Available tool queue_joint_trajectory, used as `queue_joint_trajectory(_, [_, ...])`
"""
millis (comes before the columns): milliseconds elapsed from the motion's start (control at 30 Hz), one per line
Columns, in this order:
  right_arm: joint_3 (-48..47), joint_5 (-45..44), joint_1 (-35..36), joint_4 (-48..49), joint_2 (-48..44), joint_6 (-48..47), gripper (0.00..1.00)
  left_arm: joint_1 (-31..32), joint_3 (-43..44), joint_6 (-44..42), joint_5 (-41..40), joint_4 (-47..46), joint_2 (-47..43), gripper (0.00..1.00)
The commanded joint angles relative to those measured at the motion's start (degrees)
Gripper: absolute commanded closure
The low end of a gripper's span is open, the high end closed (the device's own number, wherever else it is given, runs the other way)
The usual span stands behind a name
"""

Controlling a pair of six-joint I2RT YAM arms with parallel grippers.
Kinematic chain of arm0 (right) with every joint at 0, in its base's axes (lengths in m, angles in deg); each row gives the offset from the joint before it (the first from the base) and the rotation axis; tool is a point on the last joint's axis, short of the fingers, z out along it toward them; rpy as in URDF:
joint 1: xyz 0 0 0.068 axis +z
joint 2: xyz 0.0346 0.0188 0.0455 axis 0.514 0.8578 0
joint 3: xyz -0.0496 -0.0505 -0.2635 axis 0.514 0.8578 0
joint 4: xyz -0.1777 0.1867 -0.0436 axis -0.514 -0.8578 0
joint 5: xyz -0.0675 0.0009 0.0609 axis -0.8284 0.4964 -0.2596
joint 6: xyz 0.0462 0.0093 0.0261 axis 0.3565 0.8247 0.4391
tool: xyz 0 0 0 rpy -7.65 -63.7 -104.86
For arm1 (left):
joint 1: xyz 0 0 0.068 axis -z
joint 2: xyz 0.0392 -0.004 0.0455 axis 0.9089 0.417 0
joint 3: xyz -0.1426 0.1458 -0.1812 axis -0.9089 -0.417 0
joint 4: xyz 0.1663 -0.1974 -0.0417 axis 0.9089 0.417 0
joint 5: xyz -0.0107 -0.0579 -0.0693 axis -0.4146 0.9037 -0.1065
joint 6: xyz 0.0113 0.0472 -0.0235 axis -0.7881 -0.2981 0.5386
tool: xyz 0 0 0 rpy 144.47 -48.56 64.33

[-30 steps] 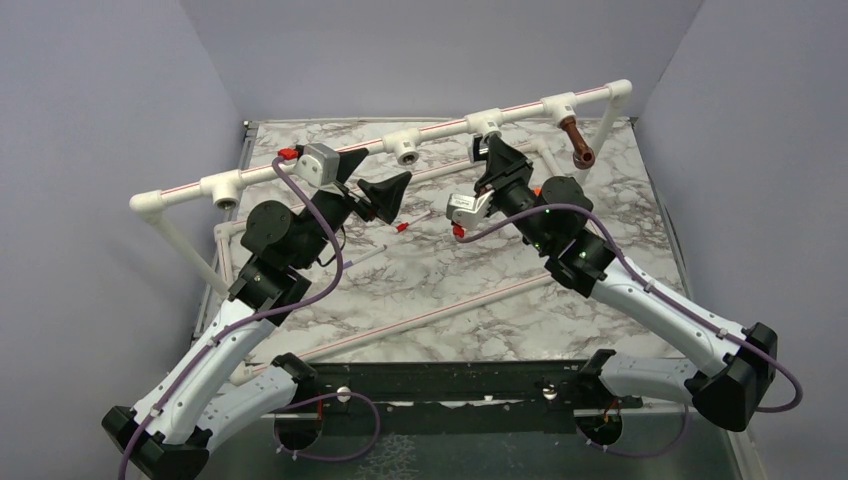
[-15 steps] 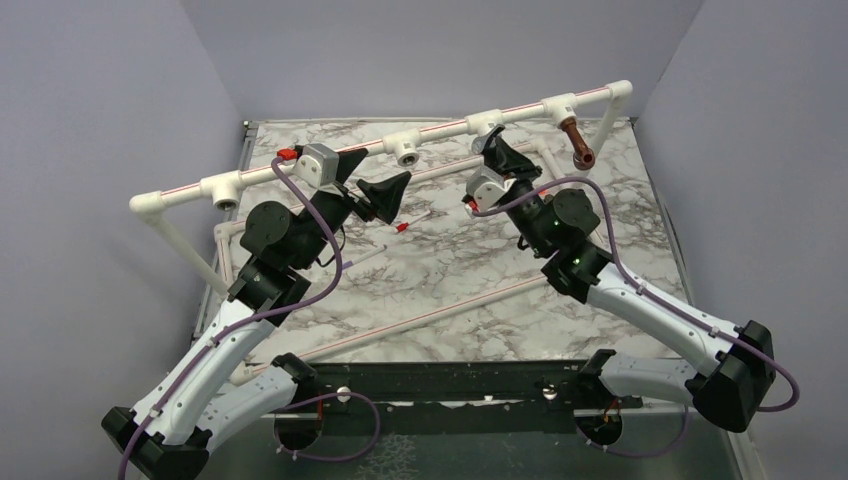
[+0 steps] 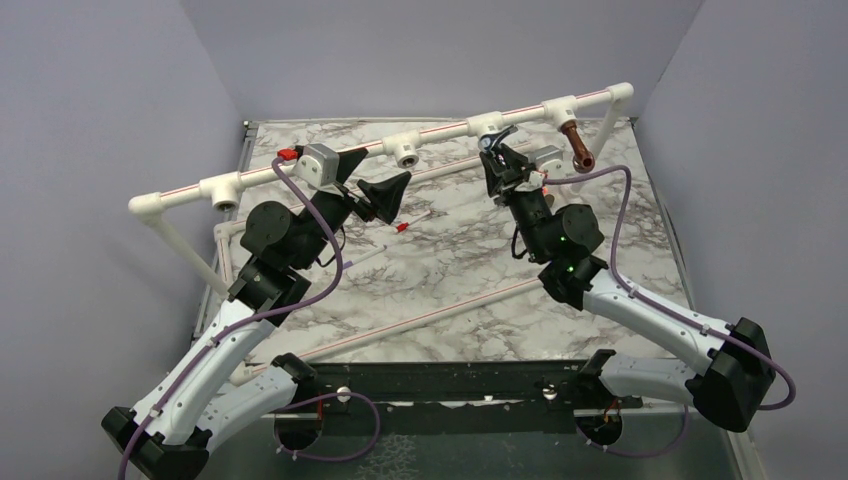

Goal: Install the water faucets

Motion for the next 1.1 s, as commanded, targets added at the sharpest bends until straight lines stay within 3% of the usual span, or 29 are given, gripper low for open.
queue_joint_trajectory(0, [0.09, -14.49, 0.06, 9.70, -0.29, 30.12, 1.00, 0.37, -0.62, -0.67, -1.38, -0.32, -0.38, 0.03])
queue_joint_trajectory(300, [-0.24, -14.21, 0.05, 10.65, -0.65, 34.39, 1.00, 0.46, -0.62, -0.83, -1.47, -0.29, -0.51, 0.03])
queue_joint_trajectory(533, [-0.44, -9.40, 0.05, 7.04, -1.83, 28.04, 1.00, 0.46, -0.62, -0.75, -1.46, -0.29, -0.56, 0.03])
queue_joint_trajectory(600, [0.07, -8.87, 0.07, 6.23, -2.70, 24.33, 0.90, 0.54, -0.54, -0.76, -1.38, -0.31, -0.59, 0.03])
queue_joint_trajectory(700, [0.05, -8.27, 0.07, 3.47, -4.11, 19.75, 0.66, 0.54, -0.54, -0.71, -1.38, -0.29, -0.50, 0.03])
queue_joint_trajectory(833, [-1.24, -5.88, 0.05, -1.65, -6.08, 13.47, 0.47, 0.54, -0.54, -0.67, -1.38, -0.29, -0.50, 0.03])
queue_joint_trajectory(1067, [-4.43, -1.47, 0.05, -10.22, -8.82, 2.02, 0.24, 0.54, -0.54, -0.67, -1.29, -0.33, -0.33, 0.03])
